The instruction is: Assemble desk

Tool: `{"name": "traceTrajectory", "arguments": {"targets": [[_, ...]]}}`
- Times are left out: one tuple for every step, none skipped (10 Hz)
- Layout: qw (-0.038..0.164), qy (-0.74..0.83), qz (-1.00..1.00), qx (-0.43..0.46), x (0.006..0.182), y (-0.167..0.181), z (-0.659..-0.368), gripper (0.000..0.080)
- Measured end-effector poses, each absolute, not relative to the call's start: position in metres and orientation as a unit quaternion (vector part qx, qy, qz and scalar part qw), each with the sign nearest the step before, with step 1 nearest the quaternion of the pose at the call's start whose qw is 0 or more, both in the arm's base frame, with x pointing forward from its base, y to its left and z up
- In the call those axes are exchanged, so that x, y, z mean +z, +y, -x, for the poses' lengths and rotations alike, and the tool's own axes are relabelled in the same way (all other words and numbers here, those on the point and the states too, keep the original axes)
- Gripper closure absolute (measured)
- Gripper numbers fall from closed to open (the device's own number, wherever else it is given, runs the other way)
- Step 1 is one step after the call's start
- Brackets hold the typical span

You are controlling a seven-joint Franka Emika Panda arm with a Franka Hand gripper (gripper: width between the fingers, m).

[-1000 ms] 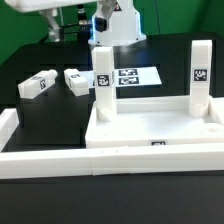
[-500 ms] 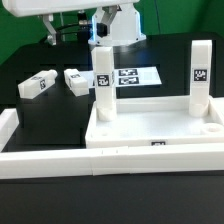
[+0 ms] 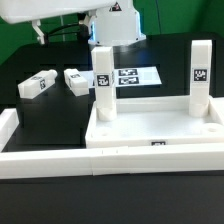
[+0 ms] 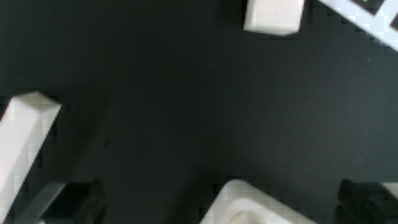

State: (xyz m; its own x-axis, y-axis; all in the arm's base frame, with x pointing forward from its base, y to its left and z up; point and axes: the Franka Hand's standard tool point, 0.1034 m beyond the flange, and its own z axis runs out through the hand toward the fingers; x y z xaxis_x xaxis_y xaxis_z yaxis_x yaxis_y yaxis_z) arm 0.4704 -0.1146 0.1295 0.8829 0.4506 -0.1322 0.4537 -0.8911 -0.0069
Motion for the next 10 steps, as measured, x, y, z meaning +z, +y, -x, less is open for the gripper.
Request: {"name": "traceTrajectory", "arguments": {"targets": [[0.012, 0.234, -0.97, -0.065, 0.13, -0.114, -0.471, 0.0151], [0.012, 0.234, -0.97, -0.065, 0.13, -0.114, -0.471, 0.0151], [0.013, 0.23, -0.971, -0.066, 0.129, -0.114, -0.471, 0.0151], [0.019, 0.208, -0.975, -0.072, 0.119, -0.109, -0.467, 0.0151], [0.025, 0.187, -0.977, -0.096, 0.102, -0.105, -0.451, 0.0151], [0.025, 0.182, -0.977, -0.112, 0.088, -0.105, -0.441, 0.0151], [0.025, 0.182, -0.975, -0.128, 0.073, -0.104, -0.432, 0.0151], [0.023, 0.186, -0.971, -0.146, 0.066, -0.099, -0.429, 0.0151], [0.019, 0.185, -0.967, -0.176, 0.068, -0.095, -0.427, 0.0151], [0.018, 0.186, -0.962, -0.201, 0.067, -0.092, -0.428, 0.0151]]}}
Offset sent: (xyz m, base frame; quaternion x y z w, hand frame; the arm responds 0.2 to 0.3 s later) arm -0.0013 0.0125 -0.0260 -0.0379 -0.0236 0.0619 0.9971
